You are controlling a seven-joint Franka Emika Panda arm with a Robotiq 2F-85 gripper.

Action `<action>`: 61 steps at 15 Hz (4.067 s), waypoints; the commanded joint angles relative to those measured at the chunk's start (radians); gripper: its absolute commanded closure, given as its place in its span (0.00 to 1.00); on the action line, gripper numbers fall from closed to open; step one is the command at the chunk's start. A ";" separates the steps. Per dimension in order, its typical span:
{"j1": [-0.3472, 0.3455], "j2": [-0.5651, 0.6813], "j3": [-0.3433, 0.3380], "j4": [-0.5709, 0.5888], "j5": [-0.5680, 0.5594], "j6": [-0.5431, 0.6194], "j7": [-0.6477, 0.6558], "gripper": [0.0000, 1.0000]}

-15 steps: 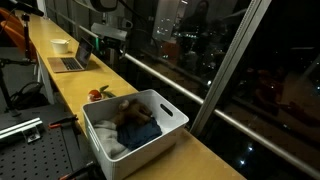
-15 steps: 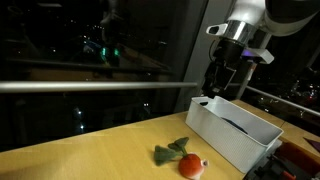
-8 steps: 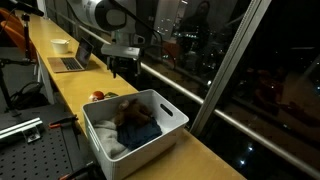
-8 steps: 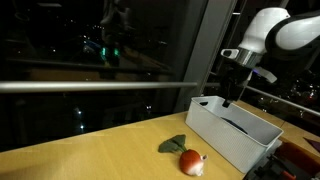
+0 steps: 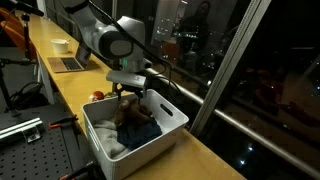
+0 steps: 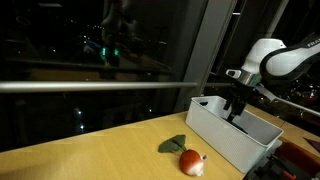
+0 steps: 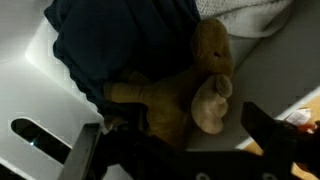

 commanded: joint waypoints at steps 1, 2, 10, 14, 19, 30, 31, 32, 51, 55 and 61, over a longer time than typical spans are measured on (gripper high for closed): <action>-0.027 0.062 0.019 0.028 0.041 0.034 -0.045 0.00; -0.033 0.074 0.023 0.033 0.050 0.038 -0.052 0.00; -0.125 0.138 0.101 0.083 0.239 0.037 -0.220 0.40; -0.170 0.151 0.130 0.101 0.333 0.017 -0.316 0.72; -0.173 0.085 0.099 0.077 0.340 -0.044 -0.324 1.00; 0.010 -0.398 0.050 -0.072 0.183 -0.204 -0.090 0.99; 0.041 -0.418 0.066 -0.050 0.124 -0.239 -0.030 0.99; 0.072 -0.436 0.081 -0.025 0.078 -0.275 0.021 0.99; 0.244 -0.180 0.153 0.284 -0.096 -0.492 0.171 0.43; 0.189 -0.215 0.101 0.214 -0.097 -0.463 0.135 0.13; 0.079 -0.199 -0.010 0.139 -0.189 -0.323 0.006 0.00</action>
